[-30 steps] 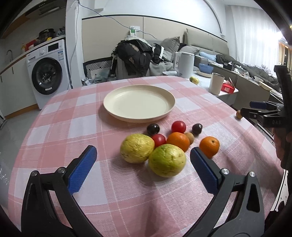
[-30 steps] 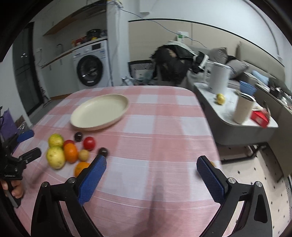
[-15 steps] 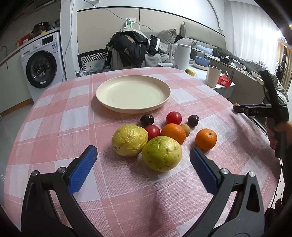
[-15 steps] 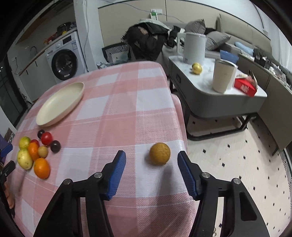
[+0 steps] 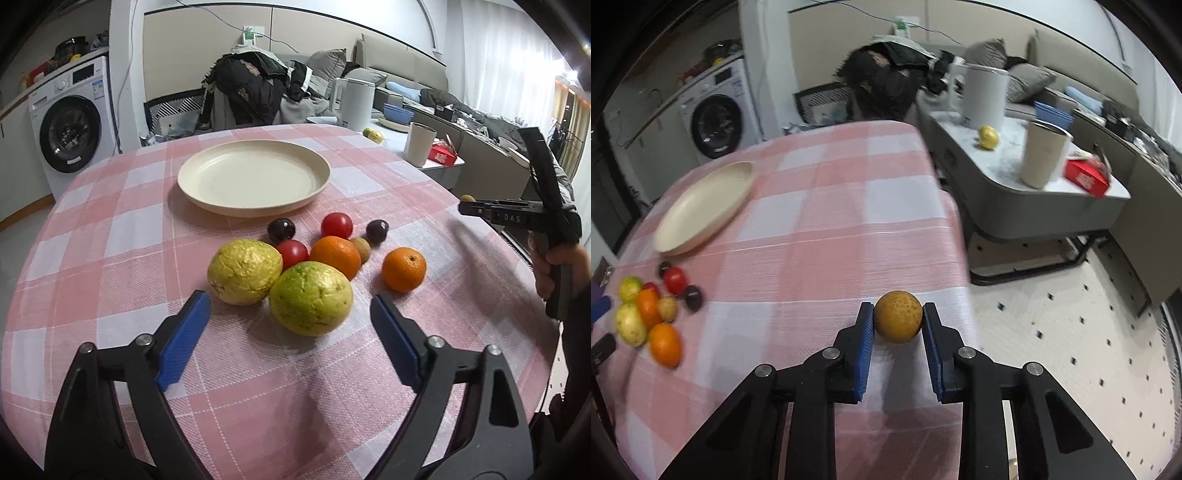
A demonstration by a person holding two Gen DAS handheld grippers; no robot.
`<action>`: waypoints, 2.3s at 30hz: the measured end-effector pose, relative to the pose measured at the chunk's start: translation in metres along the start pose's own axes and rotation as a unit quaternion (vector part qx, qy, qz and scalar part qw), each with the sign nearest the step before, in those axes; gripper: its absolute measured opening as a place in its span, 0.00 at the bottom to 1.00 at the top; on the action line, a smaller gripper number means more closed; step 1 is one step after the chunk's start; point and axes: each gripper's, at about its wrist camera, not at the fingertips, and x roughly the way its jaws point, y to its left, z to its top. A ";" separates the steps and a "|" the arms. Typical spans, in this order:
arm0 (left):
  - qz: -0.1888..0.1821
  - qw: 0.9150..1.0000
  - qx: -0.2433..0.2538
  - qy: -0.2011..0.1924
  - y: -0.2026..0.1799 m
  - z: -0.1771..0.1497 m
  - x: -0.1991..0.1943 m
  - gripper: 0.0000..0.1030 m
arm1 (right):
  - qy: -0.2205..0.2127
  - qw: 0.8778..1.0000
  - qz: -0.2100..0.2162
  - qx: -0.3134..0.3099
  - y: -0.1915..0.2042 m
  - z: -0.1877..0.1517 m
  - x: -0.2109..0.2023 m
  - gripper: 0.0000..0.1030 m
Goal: Organize fruits
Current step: 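Grasp the large green fruit with the left gripper while the right gripper holds the small brown fruit, then carry both fruits over the cream plate and open both grippers to release them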
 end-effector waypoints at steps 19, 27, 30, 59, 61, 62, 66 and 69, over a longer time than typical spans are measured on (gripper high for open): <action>-0.024 0.999 0.007 0.038 -0.013 0.006 0.025 0.50 | -0.007 0.994 0.086 -0.069 0.087 -0.014 -0.006 0.26; -0.032 0.999 -0.005 0.005 -0.006 0.009 0.005 0.49 | -0.022 0.991 0.104 -0.082 0.101 -0.007 -0.012 0.26; -0.026 1.000 -0.014 -0.006 0.003 0.012 -0.003 0.49 | -0.034 0.989 0.116 -0.088 0.110 -0.001 -0.016 0.26; 0.021 0.996 -0.060 -0.057 0.072 0.076 0.001 0.50 | -0.064 0.976 0.173 -0.113 0.161 0.059 0.002 0.26; 0.023 0.996 -0.059 -0.058 0.073 0.082 0.007 0.50 | -0.065 0.976 0.178 -0.111 0.162 0.064 0.004 0.26; 0.024 0.996 -0.059 -0.058 0.073 0.085 0.010 0.50 | -0.065 0.975 0.179 -0.111 0.163 0.067 0.005 0.26; 0.023 0.996 -0.057 -0.061 0.074 0.093 0.021 0.50 | -0.065 0.975 0.183 -0.109 0.167 0.076 0.010 0.26; 0.024 0.996 -0.055 -0.059 0.074 0.100 0.031 0.50 | -0.062 0.975 0.183 -0.110 0.172 0.081 0.016 0.26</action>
